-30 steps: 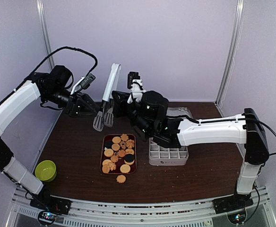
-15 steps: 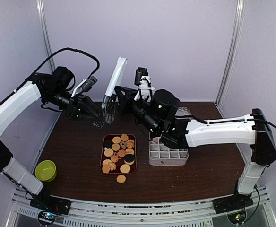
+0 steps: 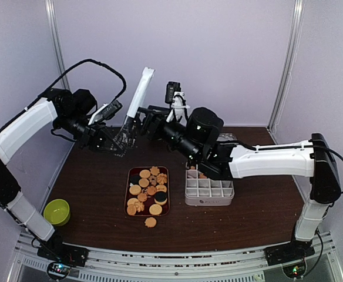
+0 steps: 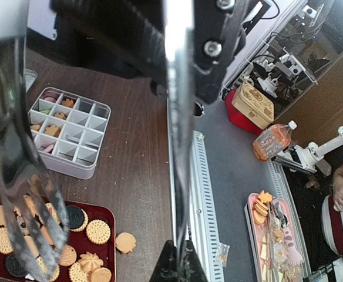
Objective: Pack the cookies
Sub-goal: Pass from the right arm to the left
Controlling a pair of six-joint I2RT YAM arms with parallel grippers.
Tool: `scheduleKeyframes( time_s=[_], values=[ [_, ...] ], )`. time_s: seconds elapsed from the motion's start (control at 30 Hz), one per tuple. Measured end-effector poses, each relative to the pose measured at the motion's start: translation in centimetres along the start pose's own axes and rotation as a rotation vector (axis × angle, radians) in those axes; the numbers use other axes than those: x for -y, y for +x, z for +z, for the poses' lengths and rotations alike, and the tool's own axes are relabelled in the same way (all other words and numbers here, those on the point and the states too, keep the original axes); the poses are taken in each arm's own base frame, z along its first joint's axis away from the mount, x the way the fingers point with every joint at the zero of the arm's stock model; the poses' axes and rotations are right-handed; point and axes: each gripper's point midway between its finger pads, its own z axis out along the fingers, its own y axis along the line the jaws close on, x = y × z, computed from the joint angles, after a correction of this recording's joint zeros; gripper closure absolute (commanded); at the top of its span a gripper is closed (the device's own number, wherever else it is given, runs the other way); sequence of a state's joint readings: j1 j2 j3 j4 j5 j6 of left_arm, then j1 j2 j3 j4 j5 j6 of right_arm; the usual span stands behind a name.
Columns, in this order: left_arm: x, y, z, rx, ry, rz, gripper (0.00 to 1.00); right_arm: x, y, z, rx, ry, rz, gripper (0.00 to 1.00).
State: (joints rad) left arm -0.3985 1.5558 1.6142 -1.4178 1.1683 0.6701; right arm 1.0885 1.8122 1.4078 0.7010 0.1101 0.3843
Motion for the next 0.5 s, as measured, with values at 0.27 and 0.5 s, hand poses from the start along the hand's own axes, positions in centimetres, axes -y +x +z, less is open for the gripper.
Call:
scheduleKeyframes(
  time_s=[0.27,0.5],
  values=[
    [-0.2,1.3,0.0,-0.060,-0.021,0.001,1.00,2.2,0.0,-3.1,-0.234,-0.259,0.052,0.11],
    [-1.0,2.5,-0.1,-0.122,-0.061,0.008,1.00,0.6,-1.1,-4.1,-0.376,-0.405,0.063,0.16]
  ],
)
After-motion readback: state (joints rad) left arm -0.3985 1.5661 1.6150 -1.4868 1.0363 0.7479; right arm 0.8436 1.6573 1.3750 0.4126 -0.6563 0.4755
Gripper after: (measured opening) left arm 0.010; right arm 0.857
